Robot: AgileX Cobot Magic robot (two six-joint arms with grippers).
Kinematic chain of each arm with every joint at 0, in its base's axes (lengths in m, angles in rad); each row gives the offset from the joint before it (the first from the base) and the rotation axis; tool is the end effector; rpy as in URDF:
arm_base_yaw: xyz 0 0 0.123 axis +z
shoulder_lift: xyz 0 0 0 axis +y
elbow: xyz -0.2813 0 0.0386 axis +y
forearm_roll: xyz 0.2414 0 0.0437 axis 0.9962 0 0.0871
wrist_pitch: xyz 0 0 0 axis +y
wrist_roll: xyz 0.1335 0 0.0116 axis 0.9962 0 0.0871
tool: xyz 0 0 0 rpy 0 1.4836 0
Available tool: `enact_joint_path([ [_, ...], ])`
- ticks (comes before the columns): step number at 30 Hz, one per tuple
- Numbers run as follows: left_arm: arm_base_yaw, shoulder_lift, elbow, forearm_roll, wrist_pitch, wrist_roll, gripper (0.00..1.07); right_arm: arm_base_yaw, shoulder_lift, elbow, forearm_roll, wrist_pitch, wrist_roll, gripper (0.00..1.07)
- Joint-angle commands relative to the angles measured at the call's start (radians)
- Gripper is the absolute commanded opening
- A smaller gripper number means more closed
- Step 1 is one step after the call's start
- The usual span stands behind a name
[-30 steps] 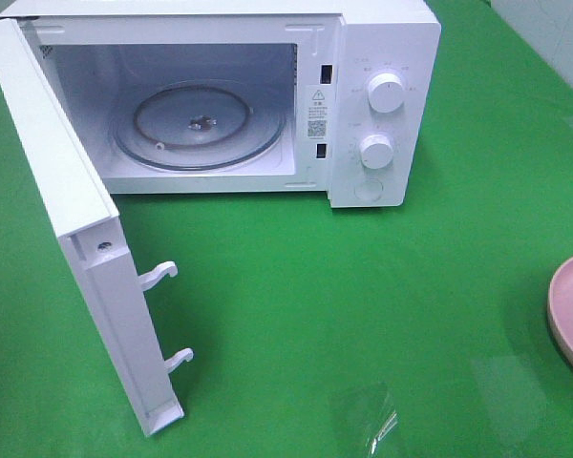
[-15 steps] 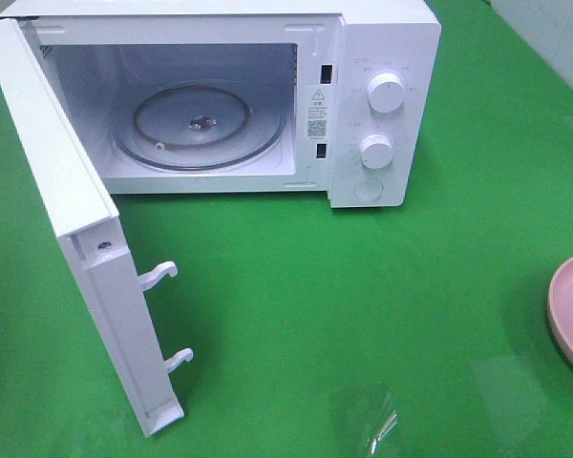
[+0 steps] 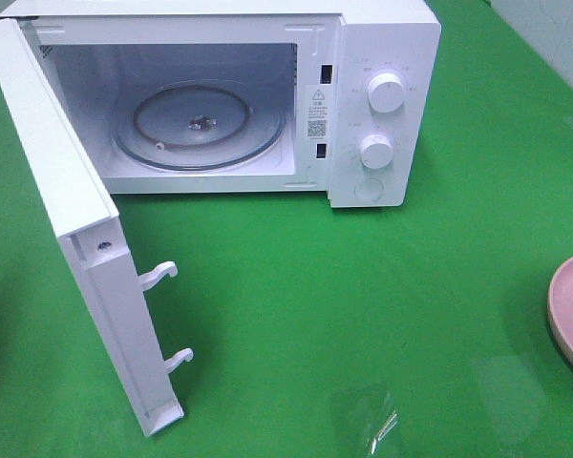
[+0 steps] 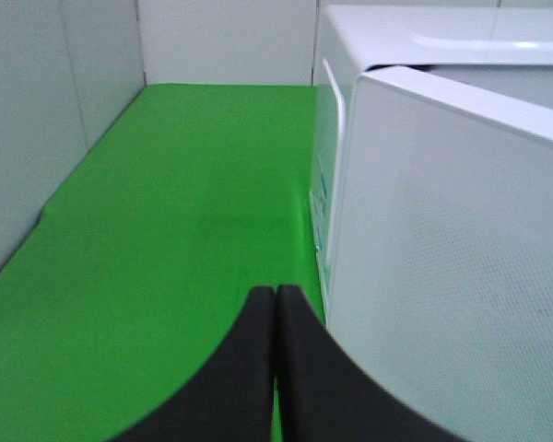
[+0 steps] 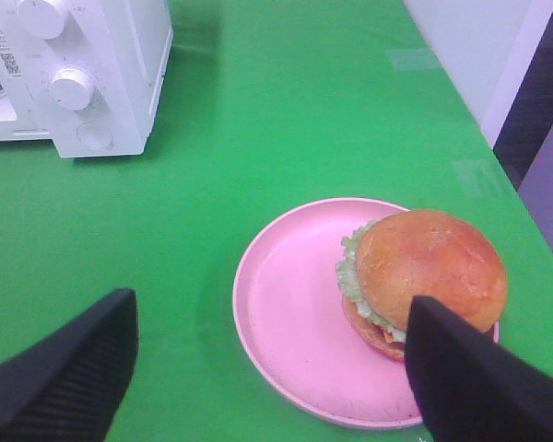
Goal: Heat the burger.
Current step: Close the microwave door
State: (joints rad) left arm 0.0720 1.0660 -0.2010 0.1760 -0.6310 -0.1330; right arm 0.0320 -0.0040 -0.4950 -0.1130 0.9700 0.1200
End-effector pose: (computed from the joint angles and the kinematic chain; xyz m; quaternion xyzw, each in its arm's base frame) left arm 0.2197 0.0020 0.2120 0.0100 0.7591 -0.0127 0.6507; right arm 0.0338 -0.0114 0.2647 0.0360 0.8269 -0.0139 0.5610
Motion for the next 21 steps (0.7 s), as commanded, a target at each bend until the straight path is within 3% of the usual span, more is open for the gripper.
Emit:
enact_joint_path([
  [1,0.001,0.033,-0.017,0.105,-0.029,-0.056,0.00,-0.003,-0.027,0.003,-0.002,-0.009,-0.011,0.76],
  [5,0.001,0.105,-0.024,0.307,-0.114,-0.152,0.00,-0.003,-0.027,0.003,-0.002,-0.009,-0.011,0.76],
  [12,0.001,0.158,-0.033,0.385,-0.161,-0.195,0.00,-0.003,-0.027,0.003,-0.002,-0.009,-0.011,0.76],
  [13,0.001,0.178,-0.045,0.444,-0.163,-0.228,0.00,-0.003,-0.027,0.003,-0.002,-0.009,-0.011,0.76],
  [14,0.001,0.178,-0.045,0.444,-0.163,-0.228,0.00,-0.003,-0.027,0.003,-0.002,-0.009,-0.011,0.76],
  [16,0.001,0.214,-0.060,0.497,-0.169,-0.284,0.00,-0.003,-0.027,0.003,-0.002,-0.009,-0.010,0.76],
  [21,-0.013,0.226,-0.060,0.500,-0.170,-0.288,0.00,-0.003,-0.027,0.003,-0.002,-0.009,-0.010,0.76],
])
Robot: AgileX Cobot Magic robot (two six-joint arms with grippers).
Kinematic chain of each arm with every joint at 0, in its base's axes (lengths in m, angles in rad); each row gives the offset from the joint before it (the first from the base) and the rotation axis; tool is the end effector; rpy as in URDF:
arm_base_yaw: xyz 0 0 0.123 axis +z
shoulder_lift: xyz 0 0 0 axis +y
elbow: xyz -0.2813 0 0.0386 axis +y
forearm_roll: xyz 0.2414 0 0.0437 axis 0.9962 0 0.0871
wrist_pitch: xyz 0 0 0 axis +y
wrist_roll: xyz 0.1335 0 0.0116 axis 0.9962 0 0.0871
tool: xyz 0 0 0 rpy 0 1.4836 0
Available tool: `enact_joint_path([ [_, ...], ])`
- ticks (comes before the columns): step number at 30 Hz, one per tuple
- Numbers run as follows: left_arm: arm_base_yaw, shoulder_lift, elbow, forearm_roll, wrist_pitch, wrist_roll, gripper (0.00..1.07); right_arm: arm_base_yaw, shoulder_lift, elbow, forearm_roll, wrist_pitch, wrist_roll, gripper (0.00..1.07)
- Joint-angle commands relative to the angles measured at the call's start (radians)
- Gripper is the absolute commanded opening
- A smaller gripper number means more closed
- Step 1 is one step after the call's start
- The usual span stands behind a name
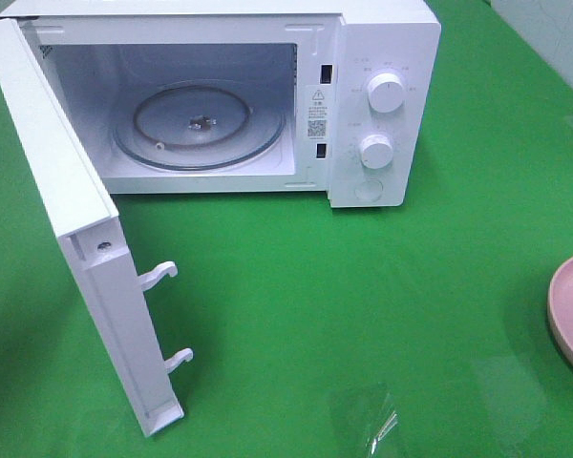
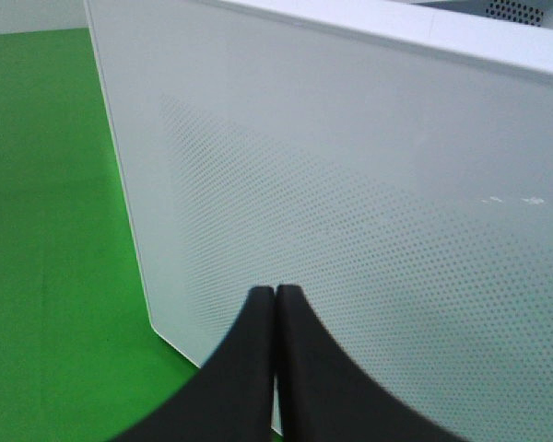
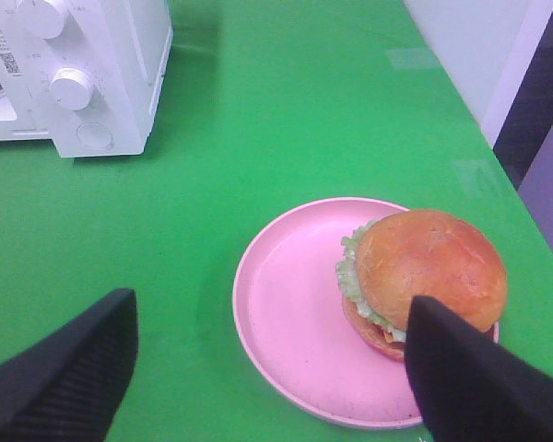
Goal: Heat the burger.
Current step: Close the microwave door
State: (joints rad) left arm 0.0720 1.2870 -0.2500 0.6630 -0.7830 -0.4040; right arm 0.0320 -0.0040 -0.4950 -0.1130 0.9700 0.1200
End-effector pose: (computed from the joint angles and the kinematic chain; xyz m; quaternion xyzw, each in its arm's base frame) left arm 0.2382 -0.0411 0.1843 0.1450 0.7781 -0.1269 0.5978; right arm 0.0338 -0.0114 0.2647 0.0360 0.8269 -0.0139 0.5610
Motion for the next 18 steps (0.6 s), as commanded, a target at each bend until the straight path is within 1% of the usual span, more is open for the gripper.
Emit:
enact_joint_path([
  [1,-0.054,0.005,-0.011,0.012,-0.010,0.003,0.00,-0.003,-0.027,0.003,-0.002,-0.009,-0.010,0.76],
  [2,-0.054,0.005,-0.011,0.012,-0.010,0.003,0.00,-0.003,-0.027,0.003,-0.002,-0.009,-0.010,0.76],
  [3,-0.109,0.005,-0.011,-0.005,0.021,0.023,0.00,-0.003,-0.027,0.003,-0.002,-0.009,-0.010,0.76],
  [4,-0.109,0.005,-0.011,-0.005,0.021,0.023,0.00,-0.003,-0.027,0.003,-0.002,-0.009,-0.010,0.76],
  [5,-0.155,0.005,-0.011,-0.062,0.055,0.059,0.00,-0.003,-0.027,0.003,-0.002,-0.009,-0.010,0.76],
  [6,-0.155,0.005,-0.011,-0.062,0.055,0.059,0.00,-0.003,-0.027,0.003,-0.002,-0.009,-0.010,0.76],
  [7,-0.190,0.005,-0.011,-0.120,0.066,0.090,0.00,-0.003,-0.027,0.003,-0.002,-0.009,-0.010,0.76],
  [8,-0.212,0.005,-0.011,-0.151,0.066,0.106,0.00,-0.003,-0.027,0.003,-0.002,-0.009,-0.010,0.76],
  [9,-0.212,0.005,-0.011,-0.151,0.066,0.106,0.00,-0.003,-0.027,0.003,-0.002,-0.009,-0.010,0.76],
  [10,-0.254,0.012,-0.011,-0.205,0.064,0.138,0.00,-0.003,-0.027,0.003,-0.002,-0.009,-0.010,0.76],
  [11,-0.254,0.012,-0.011,-0.205,0.064,0.138,0.00,-0.003,-0.027,0.003,-0.002,-0.009,-0.010,0.76],
  [13,-0.305,0.055,-0.011,-0.287,0.059,0.157,0.00,-0.003,-0.027,0.003,-0.002,-0.009,-0.010,0.76],
  [14,-0.305,0.055,-0.011,-0.287,0.059,0.157,0.00,-0.003,-0.027,0.003,-0.002,-0.009,-0.010,0.76],
  [15,-0.336,0.089,-0.011,-0.324,0.039,0.175,0.00,-0.003,-0.027,0.003,-0.002,-0.009,-0.010,0.76],
  [16,-0.336,0.089,-0.011,-0.324,0.039,0.175,0.00,-0.003,-0.027,0.003,-0.002,-0.009,-0.010,0.76],
  [17,-0.374,0.123,-0.013,-0.364,0.010,0.195,0.00,-0.003,-0.027,0.003,-0.002,-0.009,-0.010,0.76],
  [18,-0.374,0.123,-0.013,-0.364,0.010,0.195,0.00,-0.003,-0.027,0.003,-0.002,-0.009,-0.010,0.76],
])
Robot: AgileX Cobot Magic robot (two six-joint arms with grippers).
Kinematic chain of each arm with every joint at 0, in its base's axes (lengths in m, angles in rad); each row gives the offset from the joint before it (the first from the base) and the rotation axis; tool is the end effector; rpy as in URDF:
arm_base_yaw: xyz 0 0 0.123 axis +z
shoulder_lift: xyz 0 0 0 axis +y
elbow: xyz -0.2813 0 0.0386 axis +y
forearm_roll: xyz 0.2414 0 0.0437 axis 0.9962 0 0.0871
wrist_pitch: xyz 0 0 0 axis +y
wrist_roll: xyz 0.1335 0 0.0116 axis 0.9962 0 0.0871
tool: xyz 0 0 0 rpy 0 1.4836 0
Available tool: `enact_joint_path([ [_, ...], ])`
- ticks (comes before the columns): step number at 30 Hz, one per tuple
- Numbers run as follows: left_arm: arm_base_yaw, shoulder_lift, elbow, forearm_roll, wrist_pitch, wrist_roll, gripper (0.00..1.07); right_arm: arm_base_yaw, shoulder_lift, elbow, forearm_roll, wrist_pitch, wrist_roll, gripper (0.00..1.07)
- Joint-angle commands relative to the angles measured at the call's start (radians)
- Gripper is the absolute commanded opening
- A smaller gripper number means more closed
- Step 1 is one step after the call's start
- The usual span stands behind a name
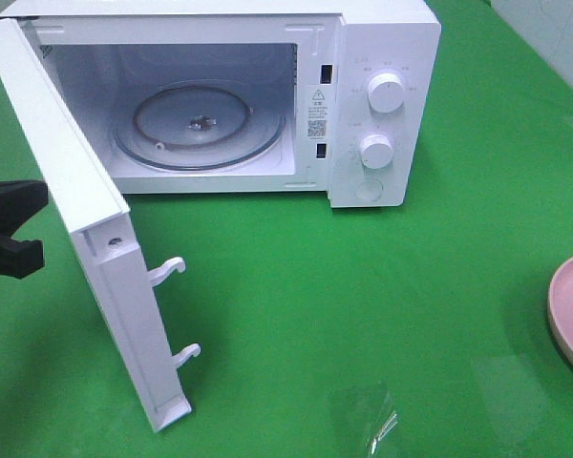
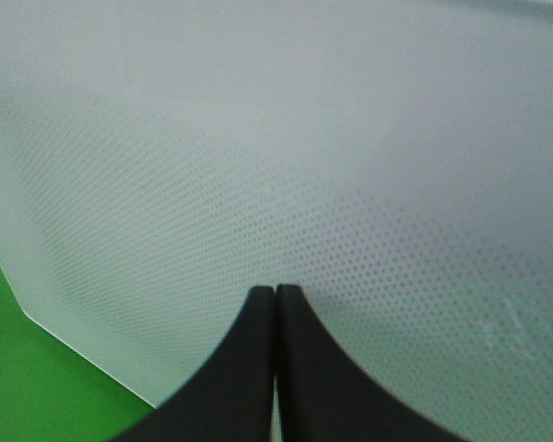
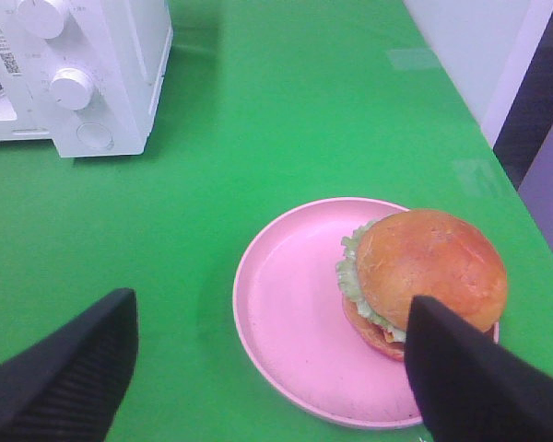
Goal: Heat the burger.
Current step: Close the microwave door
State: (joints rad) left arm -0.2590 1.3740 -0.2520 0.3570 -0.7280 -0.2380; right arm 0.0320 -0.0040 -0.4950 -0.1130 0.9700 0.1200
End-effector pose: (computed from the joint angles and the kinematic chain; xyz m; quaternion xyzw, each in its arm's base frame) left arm 0.2335 -0.0941 0.1645 0.1851 0.7921 -0.1595 0.5593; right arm 0.0338 -0.0114 0.2647 0.0360 0.8269 -0.0139 0.5610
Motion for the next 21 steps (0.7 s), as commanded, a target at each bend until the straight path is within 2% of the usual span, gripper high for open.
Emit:
enact_joint_path([
  [1,-0.061,0.053,-0.016,-0.080,-0.054,0.034,0.00,-0.003,-0.027,0.003,-0.002,-0.009,-0.010,0.76],
  [4,-0.099,0.082,-0.029,-0.118,-0.054,0.041,0.00,-0.003,-0.027,0.003,-0.002,-0.009,-0.010,0.76],
  [5,-0.137,0.108,-0.049,-0.157,-0.054,0.065,0.00,-0.003,-0.027,0.003,-0.002,-0.009,-0.010,0.75],
  [6,-0.137,0.108,-0.049,-0.157,-0.054,0.065,0.00,-0.003,-0.027,0.003,-0.002,-0.009,-0.010,0.75],
  [7,-0.177,0.135,-0.071,-0.207,-0.054,0.104,0.00,-0.003,-0.027,0.003,-0.002,-0.009,-0.010,0.75],
  [8,-0.177,0.135,-0.071,-0.207,-0.054,0.104,0.00,-0.003,-0.027,0.003,-0.002,-0.009,-0.010,0.75],
  [10,-0.260,0.184,-0.131,-0.340,-0.051,0.161,0.00,-0.003,-0.027,0.003,-0.002,-0.009,-0.010,0.75],
  [11,-0.260,0.184,-0.131,-0.340,-0.051,0.161,0.00,-0.003,-0.027,0.003,-0.002,-0.009,-0.010,0.75],
  [14,-0.322,0.245,-0.203,-0.435,-0.050,0.196,0.00,-0.003,-0.027,0.003,-0.002,-0.009,-0.010,0.75],
  [17,-0.335,0.260,-0.223,-0.454,-0.049,0.203,0.00,-0.003,-0.027,0.003,-0.002,-0.009,-0.010,0.75],
  [20,-0.373,0.316,-0.299,-0.497,-0.045,0.223,0.00,-0.003,-0.027,0.003,-0.002,-0.009,-0.010,0.75],
  [21,-0.373,0.316,-0.299,-0.497,-0.045,0.223,0.00,-0.003,-0.027,0.003,-0.002,-0.009,-0.010,0.75],
])
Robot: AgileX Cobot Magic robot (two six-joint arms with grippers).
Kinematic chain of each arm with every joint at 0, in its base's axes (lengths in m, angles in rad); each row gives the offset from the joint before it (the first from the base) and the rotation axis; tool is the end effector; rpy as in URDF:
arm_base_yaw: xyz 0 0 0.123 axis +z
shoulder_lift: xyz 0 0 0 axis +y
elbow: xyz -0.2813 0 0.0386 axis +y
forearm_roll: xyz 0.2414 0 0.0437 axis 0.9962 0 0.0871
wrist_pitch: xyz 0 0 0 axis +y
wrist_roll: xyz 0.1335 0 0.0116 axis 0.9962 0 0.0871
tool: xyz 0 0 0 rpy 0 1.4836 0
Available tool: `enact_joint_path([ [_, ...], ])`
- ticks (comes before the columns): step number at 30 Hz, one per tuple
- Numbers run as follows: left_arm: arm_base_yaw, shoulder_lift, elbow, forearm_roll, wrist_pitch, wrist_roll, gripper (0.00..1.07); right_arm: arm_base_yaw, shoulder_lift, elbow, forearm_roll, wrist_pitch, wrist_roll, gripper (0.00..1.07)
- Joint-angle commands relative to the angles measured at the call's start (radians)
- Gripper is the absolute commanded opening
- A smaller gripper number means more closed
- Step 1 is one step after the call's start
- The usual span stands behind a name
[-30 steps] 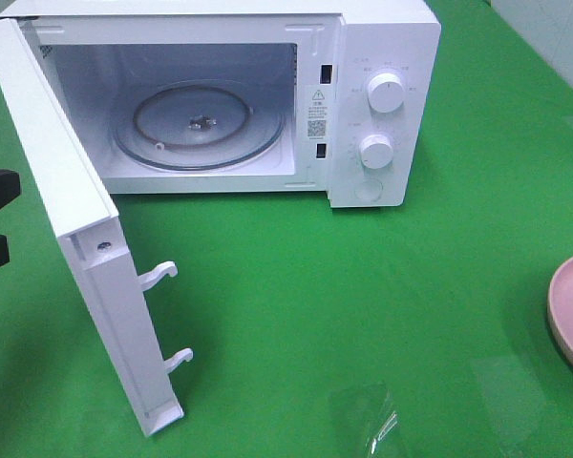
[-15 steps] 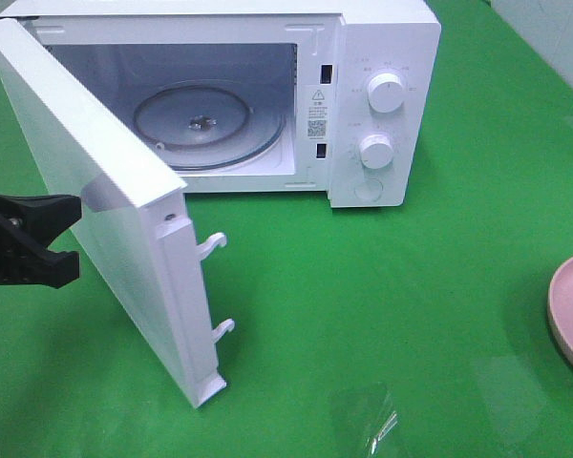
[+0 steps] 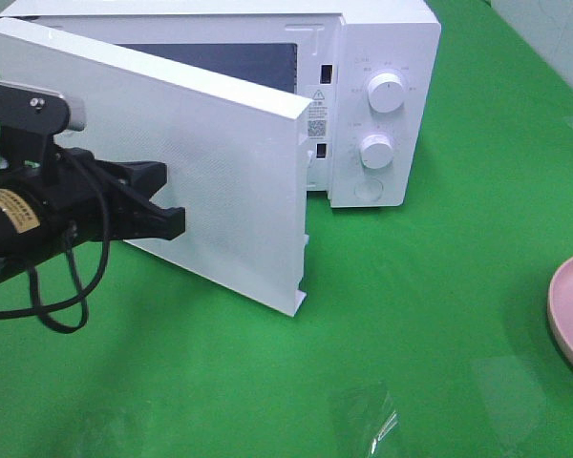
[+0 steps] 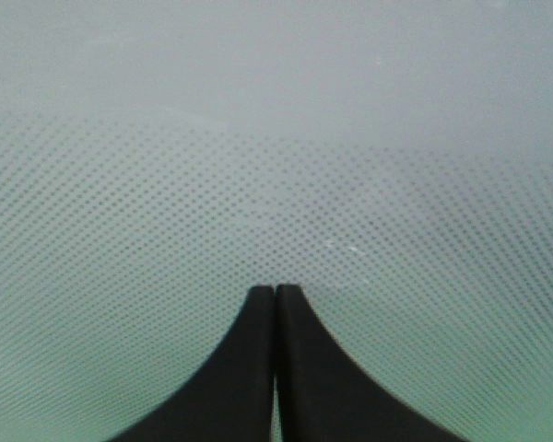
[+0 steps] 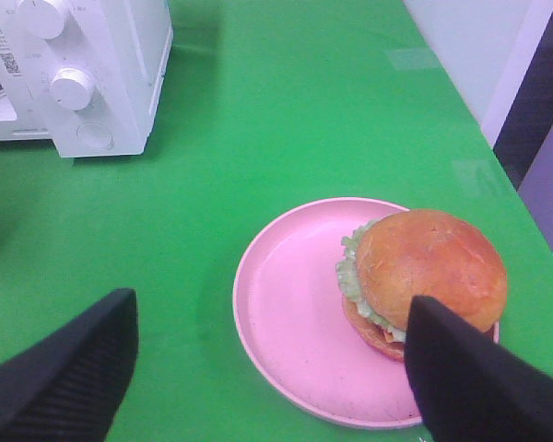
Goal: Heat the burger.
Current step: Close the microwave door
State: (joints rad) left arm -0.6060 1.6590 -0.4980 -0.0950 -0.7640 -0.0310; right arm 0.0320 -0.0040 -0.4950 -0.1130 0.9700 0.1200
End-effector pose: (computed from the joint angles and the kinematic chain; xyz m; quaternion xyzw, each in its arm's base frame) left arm 0.2736 -0.1789 0.1547 0.1837 0.7871 -0.1784 0.5612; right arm 0.0338 -0.0114 0.2647 0.0360 0.8269 -0.0139 0.5610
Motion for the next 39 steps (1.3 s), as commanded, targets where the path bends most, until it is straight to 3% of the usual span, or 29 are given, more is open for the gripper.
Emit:
enact_joint_path([
  [1,-0.041,0.060,-0.089,-0.064,-0.007,0.031,0.00,-0.003,-0.027,0.003,-0.002,-0.009,-0.010,0.75],
  [11,-0.072,0.184,-0.293,-0.116,0.032,0.031,0.00,-0.003,-0.027,0.003,-0.002,-0.009,-0.010,0.75],
  [17,-0.072,0.259,-0.440,-0.134,0.104,0.095,0.00,-0.003,-0.027,0.003,-0.002,-0.009,-0.010,0.75],
  [26,-0.072,0.354,-0.592,-0.200,0.123,0.145,0.00,-0.003,-0.027,0.003,-0.002,-0.009,-0.010,0.75],
  [31,-0.072,0.367,-0.620,-0.247,0.123,0.183,0.00,-0.003,-0.027,0.003,-0.002,-0.009,-0.010,0.75],
  [34,-0.062,0.384,-0.654,-0.310,0.123,0.254,0.00,-0.003,-0.027,0.003,-0.002,-0.009,-0.010,0.75],
  [39,-0.036,0.383,-0.668,-0.331,0.142,0.261,0.00,-0.003,-0.027,0.003,-0.002,-0.009,-0.010,0.75],
])
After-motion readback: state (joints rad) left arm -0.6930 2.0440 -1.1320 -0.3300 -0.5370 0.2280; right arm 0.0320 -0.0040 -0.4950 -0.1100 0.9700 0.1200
